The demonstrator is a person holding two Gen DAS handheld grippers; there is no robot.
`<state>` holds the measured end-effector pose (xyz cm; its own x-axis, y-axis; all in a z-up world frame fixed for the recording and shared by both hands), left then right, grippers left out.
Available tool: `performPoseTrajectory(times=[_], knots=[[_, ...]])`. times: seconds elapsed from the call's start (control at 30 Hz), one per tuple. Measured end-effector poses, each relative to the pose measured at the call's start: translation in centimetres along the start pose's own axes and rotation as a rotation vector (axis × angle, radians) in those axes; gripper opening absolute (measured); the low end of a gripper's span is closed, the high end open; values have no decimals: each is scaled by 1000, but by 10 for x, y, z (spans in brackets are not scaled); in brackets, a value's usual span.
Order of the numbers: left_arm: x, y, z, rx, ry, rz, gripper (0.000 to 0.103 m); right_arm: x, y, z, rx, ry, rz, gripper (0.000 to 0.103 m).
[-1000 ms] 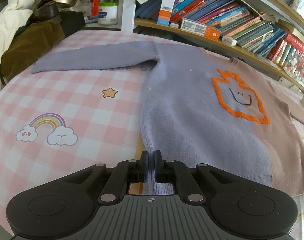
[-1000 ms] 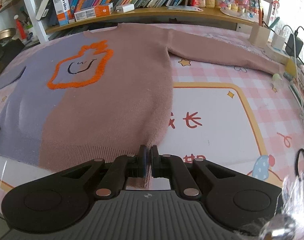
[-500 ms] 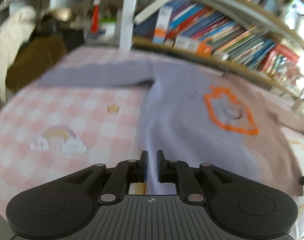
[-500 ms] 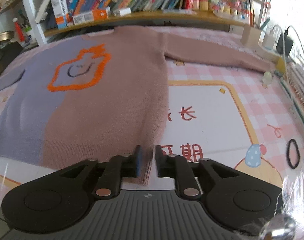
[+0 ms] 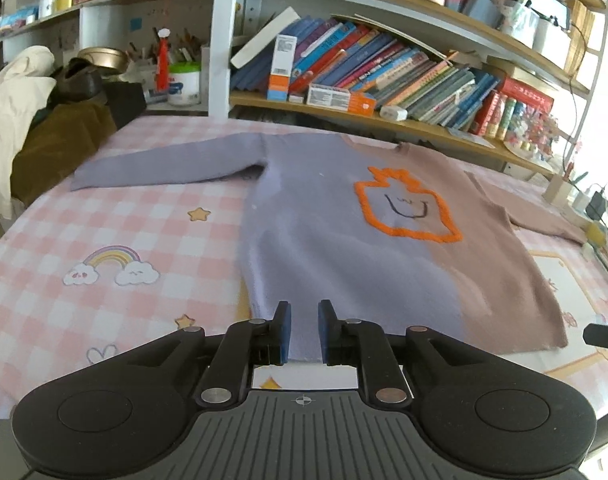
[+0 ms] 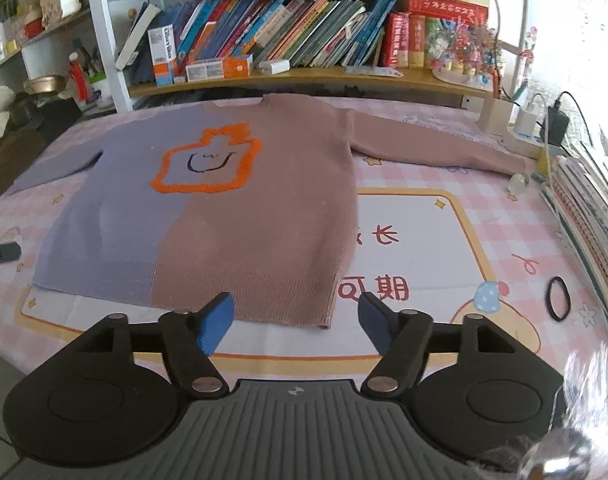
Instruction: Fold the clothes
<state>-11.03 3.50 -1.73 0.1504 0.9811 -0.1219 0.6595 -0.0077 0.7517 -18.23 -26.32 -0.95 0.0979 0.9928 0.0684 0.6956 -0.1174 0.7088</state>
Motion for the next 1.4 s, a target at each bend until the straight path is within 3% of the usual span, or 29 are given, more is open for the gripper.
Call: performPoseTrajectory(times=[0.07,0.2,0.33,0.4,0.5,1.13,1.4], knots=[[-6,-1,-3,0,-2,5,20,-2,-2,-3,-6,-9,23,78],[-19,-4,-7,-2,8,6,43,-3,-3,-1,-15,-34,6,83],[-33,-5,-6,12,56,10,48,-4,0,3,-25,-22,-37,85],[-42,-4,-7,21,85,18,65,-9,1,5,-14,-9,-42,85],[-57,-3,-16,-5,123,39,81,-20,8,4,-21,5,-40,86],[-99,-9,-21,16,211,99,90,-48,1,9,-12,64,-44,93],[-84,-6,-10,31,208,83,91,-43,5,18,-5,37,-29,98]])
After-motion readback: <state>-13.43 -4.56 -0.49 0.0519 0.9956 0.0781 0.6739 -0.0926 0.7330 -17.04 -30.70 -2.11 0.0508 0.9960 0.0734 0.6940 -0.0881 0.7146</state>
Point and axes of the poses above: each gripper's, at about its wrist camera, not at the fingertips, and z roughly the way its jaws point, x to its left, y to its top, the point moved 6 cm from there along z, roughly the way its jaws point, and after that the axes turned 1 degree about z, right-handed, at the moved point
